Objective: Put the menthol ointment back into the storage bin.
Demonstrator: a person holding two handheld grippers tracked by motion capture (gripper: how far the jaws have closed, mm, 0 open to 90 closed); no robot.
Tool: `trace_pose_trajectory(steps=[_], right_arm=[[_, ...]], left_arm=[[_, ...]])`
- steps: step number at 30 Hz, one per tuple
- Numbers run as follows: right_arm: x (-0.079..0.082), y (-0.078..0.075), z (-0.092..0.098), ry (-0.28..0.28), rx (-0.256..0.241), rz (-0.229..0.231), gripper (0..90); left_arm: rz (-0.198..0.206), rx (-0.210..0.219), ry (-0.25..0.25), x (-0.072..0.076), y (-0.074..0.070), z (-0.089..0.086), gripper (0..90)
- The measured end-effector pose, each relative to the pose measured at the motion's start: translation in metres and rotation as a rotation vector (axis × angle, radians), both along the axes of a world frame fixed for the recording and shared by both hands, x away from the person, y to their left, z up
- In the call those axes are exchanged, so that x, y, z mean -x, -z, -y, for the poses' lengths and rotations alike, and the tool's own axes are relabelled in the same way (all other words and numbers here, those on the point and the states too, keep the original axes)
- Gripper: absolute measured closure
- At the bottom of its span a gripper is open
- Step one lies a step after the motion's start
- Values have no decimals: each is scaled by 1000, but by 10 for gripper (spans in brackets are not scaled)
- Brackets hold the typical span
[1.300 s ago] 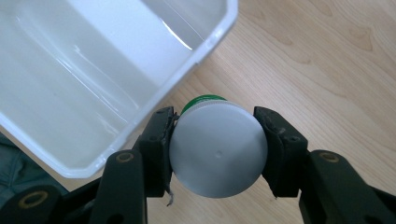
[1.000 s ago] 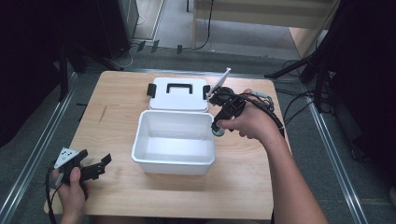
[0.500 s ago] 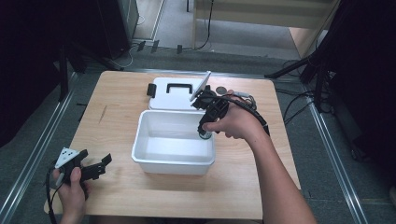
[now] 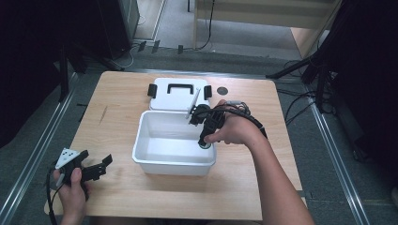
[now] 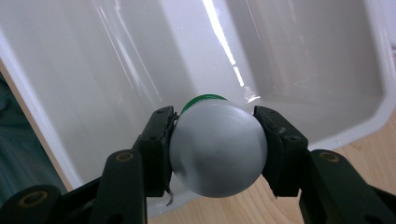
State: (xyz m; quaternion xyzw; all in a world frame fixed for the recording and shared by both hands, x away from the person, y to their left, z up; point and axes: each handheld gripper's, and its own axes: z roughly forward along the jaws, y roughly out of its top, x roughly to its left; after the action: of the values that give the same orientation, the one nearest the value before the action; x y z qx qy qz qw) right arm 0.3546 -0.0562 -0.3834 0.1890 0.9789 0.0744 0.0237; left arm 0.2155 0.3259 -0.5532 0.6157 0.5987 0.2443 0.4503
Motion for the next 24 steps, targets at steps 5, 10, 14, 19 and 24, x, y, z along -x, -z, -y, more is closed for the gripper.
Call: trace_pose_trajectory(steps=[5,10,14,19,24], right_arm=[[0,11,-4,-23,1,-5,514],[1,22,-10,-32,6,-21,514],[0,33,-15,-47,26,-32,514],[-1,46,-18,-52,39,-43,514],[-2,54,-21,-59,50,-50,513]], left_arm=[[1,0,0,0,0,0,0],[2,3,-1,0,0,0,0],[0,3,1,0,0,0,0],[1,5,1,0,0,0,0],[0,5,1,0,0,0,0]])
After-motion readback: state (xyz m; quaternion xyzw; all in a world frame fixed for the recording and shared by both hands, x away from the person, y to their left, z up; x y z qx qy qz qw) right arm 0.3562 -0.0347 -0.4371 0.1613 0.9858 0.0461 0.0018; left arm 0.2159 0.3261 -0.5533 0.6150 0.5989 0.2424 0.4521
